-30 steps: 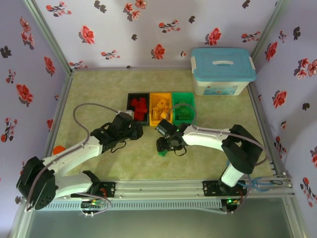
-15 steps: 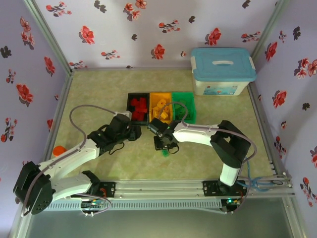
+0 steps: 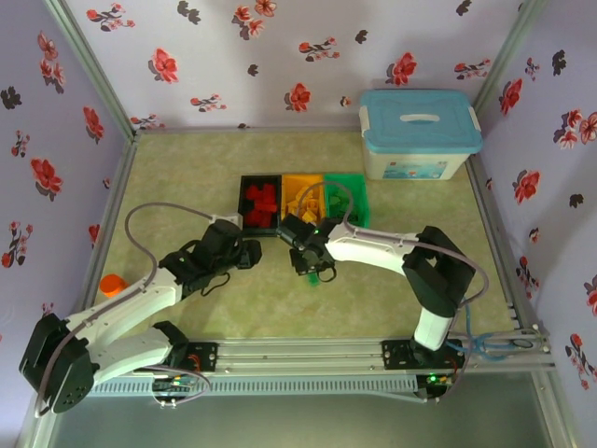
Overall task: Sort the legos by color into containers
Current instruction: Pick up the lego from the bottom-center of the table, then place the lego in the container.
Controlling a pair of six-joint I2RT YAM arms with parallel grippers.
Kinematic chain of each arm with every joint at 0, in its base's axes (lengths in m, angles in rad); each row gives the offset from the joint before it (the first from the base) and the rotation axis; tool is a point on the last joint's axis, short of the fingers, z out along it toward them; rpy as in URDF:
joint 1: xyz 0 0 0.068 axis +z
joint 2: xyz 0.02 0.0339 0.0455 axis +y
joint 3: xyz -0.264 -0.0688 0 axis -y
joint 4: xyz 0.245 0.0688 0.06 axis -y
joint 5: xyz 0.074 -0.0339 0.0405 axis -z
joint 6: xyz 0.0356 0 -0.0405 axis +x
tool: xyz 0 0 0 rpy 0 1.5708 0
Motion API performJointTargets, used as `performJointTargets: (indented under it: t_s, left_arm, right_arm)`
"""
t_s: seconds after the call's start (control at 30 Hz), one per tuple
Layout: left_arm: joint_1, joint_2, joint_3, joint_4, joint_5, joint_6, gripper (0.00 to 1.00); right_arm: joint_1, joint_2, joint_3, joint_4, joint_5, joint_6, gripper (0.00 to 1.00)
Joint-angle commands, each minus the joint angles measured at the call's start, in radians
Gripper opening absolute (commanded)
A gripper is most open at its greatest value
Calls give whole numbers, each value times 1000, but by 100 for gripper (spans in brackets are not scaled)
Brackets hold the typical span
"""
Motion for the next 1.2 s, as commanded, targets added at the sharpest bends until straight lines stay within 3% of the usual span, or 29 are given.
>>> performJointTargets:
  t_s: [0.0,0.27,0.5,0.97,1.03,1.17]
  left_arm:
    - [7,-28,-12,-15,-30,-12,52]
    - [7,-37,-21,-15,-29,-20,52]
    - [8,-65,-35,-24,-30,-31,52]
    - [7,-184,-51,-83,-75,-15,52]
    - [7,-185,-48,-85,-75,-15,52]
    - [7,-188,-40,-96,-81,-11,52]
  right_arm:
    - [-64,-74,41,-81,67,-53,8]
    - [-303,-149,133,-135,65,-173,8]
    - [-489,-42,291,-147,-9,-238,8]
    - [-593,237,606,-244,20,-315,12]
    - [-595,255,630,-258,41,-317,19]
    - [-590,248,644,-268,45,-311,53]
